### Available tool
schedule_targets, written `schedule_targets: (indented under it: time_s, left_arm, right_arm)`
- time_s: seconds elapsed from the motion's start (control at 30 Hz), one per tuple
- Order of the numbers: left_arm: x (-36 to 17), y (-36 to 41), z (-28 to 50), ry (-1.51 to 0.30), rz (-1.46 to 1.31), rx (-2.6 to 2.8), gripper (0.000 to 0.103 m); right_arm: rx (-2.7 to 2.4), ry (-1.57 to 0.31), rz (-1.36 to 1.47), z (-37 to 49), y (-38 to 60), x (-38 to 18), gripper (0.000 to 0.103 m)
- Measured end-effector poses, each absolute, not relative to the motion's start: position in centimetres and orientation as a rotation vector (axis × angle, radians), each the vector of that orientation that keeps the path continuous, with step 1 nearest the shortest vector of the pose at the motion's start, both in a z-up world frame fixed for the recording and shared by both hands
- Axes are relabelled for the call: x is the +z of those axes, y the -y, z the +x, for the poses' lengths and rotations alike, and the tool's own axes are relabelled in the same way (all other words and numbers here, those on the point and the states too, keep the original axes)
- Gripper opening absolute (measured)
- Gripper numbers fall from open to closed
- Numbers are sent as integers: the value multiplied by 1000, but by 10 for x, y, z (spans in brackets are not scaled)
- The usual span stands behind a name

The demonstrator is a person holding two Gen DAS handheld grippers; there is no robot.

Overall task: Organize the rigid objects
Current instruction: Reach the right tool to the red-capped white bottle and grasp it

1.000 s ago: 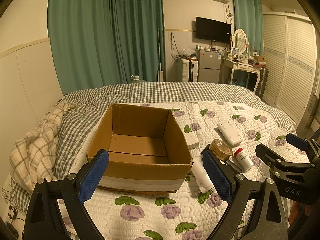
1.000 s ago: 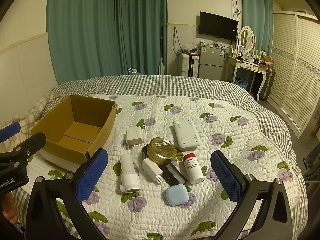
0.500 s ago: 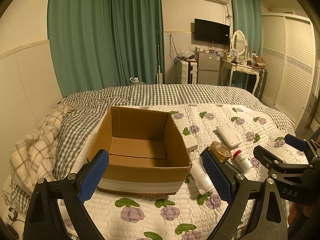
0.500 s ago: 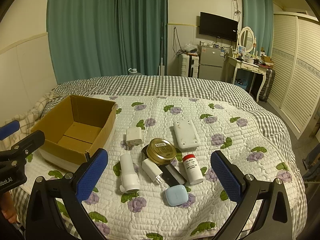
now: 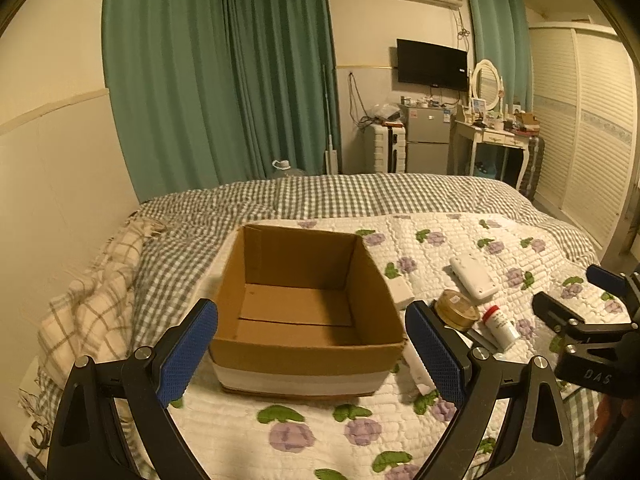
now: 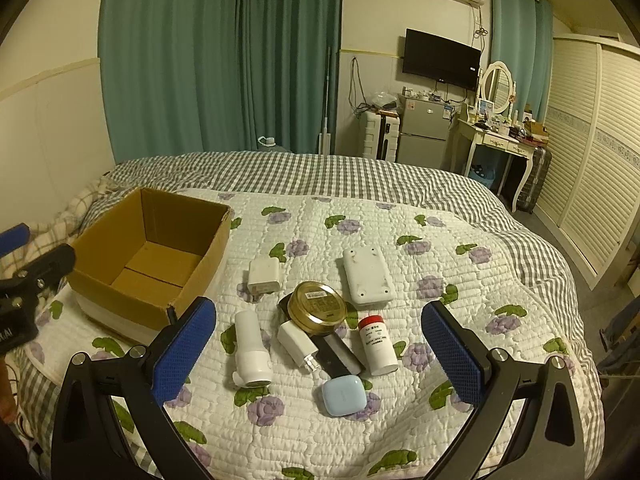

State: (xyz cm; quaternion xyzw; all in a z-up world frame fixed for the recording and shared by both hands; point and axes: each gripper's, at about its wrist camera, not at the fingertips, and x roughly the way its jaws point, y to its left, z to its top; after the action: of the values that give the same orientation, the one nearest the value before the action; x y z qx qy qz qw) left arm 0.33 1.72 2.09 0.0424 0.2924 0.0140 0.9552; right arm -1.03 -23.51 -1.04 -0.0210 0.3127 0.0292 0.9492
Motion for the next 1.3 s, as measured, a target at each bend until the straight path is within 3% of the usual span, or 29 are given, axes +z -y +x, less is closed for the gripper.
schedule_targets:
  time_s: [0.27,0.6,0.77,1.03,1.17,1.3]
  left_arm:
    - [26,-58,26,-669,66,50,97]
    - [-23,-110,60,-871,73,199,95]
    - [-35,-112,69,-924,64,179,86]
    - [-46,-104,90,-1008,36,122,23]
    - [-47,-93,93,-1023,99,135,22]
    - [-46,-92,95,-1041,120,144,20]
  right_arm:
    - [67,-654,-108,5,252,-12,103]
    - [53,-746,-210,51,285,-47,103]
    - [65,-796,-265,78,292,-67,103]
    - [84,-839,-283,108,303,-90,103]
    - [96,-881,-265,117,311,-106,101]
    - [139,-943,-228,123,318,-123,91]
